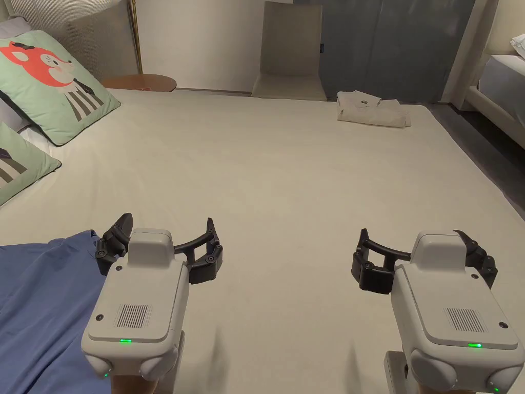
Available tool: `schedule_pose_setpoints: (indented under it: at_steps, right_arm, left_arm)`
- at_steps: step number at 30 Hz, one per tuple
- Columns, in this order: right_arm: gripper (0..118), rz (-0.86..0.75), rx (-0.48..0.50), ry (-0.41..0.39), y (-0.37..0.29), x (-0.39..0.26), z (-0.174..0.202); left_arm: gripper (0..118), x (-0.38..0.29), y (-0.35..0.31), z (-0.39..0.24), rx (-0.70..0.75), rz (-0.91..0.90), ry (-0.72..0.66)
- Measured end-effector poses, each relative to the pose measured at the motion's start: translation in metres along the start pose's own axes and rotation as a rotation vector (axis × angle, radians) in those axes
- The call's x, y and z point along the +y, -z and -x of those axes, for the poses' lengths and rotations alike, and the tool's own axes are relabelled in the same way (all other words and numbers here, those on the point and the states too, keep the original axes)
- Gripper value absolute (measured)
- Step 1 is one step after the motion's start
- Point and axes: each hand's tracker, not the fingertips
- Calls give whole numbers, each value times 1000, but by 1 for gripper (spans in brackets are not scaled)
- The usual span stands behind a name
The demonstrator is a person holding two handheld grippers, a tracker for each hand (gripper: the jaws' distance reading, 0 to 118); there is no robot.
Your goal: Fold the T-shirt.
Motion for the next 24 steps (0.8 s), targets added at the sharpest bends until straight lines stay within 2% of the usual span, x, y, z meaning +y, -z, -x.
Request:
schedule_pose_setpoints:
  at_steps: [24]
  right_arm:
    - [118,-6,1,0,-3,6,1]
  left_arm:
    - [110,2,1,4,12,-4,-13]
